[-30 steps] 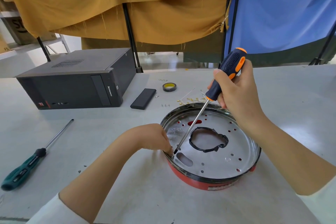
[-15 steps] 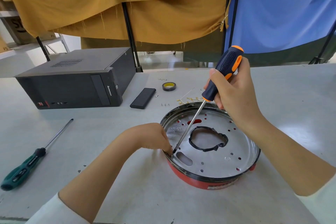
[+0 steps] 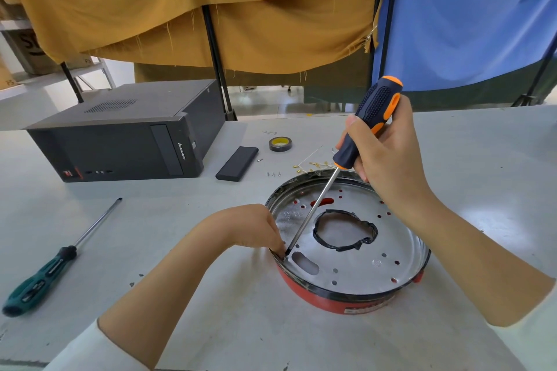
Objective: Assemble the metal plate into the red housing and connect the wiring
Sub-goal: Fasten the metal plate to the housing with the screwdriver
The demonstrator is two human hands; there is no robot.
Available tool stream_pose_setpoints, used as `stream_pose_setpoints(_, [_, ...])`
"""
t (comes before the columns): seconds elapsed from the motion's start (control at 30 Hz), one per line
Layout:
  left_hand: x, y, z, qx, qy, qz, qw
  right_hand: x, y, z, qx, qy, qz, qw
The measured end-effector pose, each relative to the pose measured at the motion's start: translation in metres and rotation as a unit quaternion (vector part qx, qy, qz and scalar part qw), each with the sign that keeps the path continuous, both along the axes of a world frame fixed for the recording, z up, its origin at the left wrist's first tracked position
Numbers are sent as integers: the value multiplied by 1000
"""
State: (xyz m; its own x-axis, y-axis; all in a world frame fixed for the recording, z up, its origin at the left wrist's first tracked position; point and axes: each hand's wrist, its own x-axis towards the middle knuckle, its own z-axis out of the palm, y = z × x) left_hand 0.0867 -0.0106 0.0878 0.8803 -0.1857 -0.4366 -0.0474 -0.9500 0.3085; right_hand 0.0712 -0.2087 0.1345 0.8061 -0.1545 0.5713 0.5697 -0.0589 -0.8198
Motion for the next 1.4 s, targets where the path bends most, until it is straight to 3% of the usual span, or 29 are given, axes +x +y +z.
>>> stream_pose_setpoints(0.2, [0, 0, 0, -1, -2, 1, 1000, 0, 0, 0, -2, 3, 6, 1000])
stream_pose_setpoints(0.4, [0, 0, -1, -1, -3, 2, 1000, -2, 2, 8, -25, 7, 72, 997])
stream_pose_setpoints(0.63, [-1, 0, -2, -10, -2, 4, 1000, 3, 3, 20, -103, 45, 90, 990])
stream_pose_setpoints(0.93, [-4, 1, -1, -12, 3, 0, 1000, 1, 12, 24, -128, 30, 116, 984])
stream_pose_setpoints(1.1, [-3, 5, -6, -51, 9, -16, 998, 2, 11, 33, -162, 67, 166, 970])
stream_pose_setpoints(1.2, [-3, 10, -16, -120, -28, -6, 992, 1, 13, 38, -205, 71, 187, 958])
stream_pose_setpoints(1.3, [-4, 14, -33, -279, -109, 91, 950, -1, 15, 39, -223, 68, 213, 949])
stream_pose_setpoints(1.4, [-2, 9, -56, -479, -161, 196, 841, -1, 15, 41, -216, 71, 230, 946])
